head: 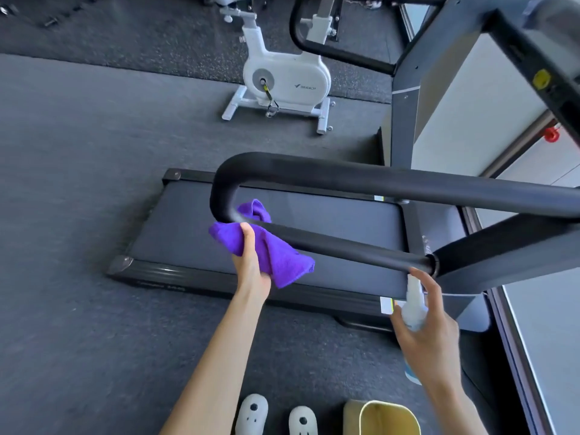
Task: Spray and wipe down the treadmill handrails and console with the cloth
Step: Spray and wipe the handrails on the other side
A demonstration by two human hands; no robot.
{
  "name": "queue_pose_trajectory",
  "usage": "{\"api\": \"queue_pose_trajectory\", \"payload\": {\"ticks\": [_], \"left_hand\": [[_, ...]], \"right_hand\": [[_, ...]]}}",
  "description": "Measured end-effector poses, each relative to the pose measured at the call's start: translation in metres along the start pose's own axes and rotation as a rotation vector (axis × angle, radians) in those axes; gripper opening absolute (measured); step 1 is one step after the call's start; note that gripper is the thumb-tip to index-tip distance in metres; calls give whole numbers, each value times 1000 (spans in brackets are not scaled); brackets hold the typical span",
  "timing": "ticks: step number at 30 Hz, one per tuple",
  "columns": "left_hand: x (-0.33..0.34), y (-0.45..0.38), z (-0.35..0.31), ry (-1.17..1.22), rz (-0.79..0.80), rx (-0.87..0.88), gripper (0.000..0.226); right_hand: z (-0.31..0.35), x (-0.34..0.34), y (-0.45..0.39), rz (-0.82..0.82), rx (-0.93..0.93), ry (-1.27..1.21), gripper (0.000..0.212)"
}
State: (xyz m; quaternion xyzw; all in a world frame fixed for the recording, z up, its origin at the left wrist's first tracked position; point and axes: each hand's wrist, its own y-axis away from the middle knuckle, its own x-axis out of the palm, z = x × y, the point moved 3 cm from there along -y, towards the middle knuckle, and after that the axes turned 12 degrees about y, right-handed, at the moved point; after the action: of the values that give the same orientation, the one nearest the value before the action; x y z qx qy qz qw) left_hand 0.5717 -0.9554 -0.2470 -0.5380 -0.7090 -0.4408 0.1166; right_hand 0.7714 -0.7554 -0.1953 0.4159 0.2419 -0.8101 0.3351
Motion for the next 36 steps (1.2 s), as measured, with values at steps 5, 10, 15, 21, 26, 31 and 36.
{"api": "queue_pose_trajectory", "payload": {"ticks": [5, 10, 15, 21, 26, 31, 36], "left_hand": [[7, -17, 13, 65, -105, -34, 49], [25, 10, 68, -36, -54, -264, 69], [30, 22, 76, -48, -80, -236, 55], [2, -17, -13, -14, -178, 97, 37], [13, -8, 15, 10, -170, 77, 37], [38, 22, 88, -31, -159, -132, 39], [67, 66, 160, -71, -168, -375, 53]], "right_hand": [[-10, -3, -2, -9, 40, 12, 71], [-12, -4, -6, -13, 70, -2, 70], [-9, -4, -15, -15, 40, -31, 68], [3, 4, -31, 2, -21, -77, 67], [-1, 6, -39, -3, -25, -111, 68], [-28, -8, -37, -53, 22, -107, 69], [-60, -19, -28, -44, 91, -96, 67]]}}
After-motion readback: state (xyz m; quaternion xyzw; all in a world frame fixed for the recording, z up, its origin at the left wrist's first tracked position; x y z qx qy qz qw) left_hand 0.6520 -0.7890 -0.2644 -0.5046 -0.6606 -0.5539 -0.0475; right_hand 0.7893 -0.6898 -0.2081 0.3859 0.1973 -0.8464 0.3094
